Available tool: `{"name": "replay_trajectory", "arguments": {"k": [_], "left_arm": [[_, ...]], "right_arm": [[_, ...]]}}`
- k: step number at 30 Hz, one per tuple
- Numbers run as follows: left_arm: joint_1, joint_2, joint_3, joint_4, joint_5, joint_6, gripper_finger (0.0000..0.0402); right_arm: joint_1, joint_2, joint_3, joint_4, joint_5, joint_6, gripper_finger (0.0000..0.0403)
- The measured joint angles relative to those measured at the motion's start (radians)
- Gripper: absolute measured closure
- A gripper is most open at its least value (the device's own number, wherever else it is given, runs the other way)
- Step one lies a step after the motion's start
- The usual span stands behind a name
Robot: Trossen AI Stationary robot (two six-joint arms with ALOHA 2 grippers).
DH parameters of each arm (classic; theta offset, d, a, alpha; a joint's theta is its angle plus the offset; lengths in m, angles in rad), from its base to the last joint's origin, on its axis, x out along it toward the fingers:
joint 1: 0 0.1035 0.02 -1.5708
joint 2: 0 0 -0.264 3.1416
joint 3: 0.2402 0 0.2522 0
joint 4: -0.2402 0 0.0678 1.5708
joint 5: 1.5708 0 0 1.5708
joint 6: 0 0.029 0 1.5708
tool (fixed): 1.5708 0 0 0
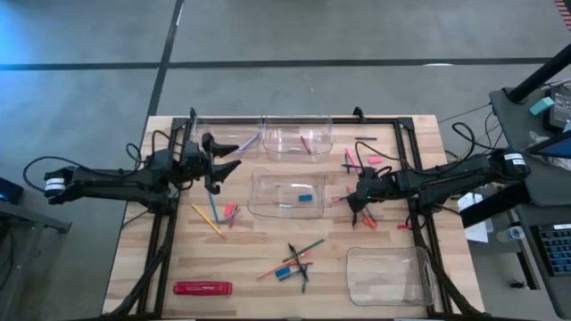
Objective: Sort crayons/erasers/pens/pencils in bins
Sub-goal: Put the black pen into the top left transparent bin
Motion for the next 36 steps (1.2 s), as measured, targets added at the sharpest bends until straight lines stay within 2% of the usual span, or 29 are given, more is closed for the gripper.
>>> {"name": "replay_trajectory", "arguments": {"k": [7, 18, 23, 36], "left_arm": [[0.000, 0.003, 0.000, 0.003, 0.000, 0.000, 0.0169], [0.000, 0.001, 0.000, 0.001, -0.002, 0.002, 0.0169], [0.000, 0.001, 0.000, 0.002, -0.002, 0.002, 0.0169], [0.000, 0.003, 0.000, 0.004, -0.002, 0.000, 0.0169]], "right_arm": [[0.014, -0.006, 0.003, 0.000, 0.000, -0.009, 0.0304], [0.108, -0.010, 0.020, 0.002, 0.002, 0.046, 0.0273], [0.142, -0.003, 0.012, 0.000, 0.033, 0.090, 0.0260], [0.146, 0.115, 0.009, 0.008, 0.054, 0.132, 0.0262]]}}
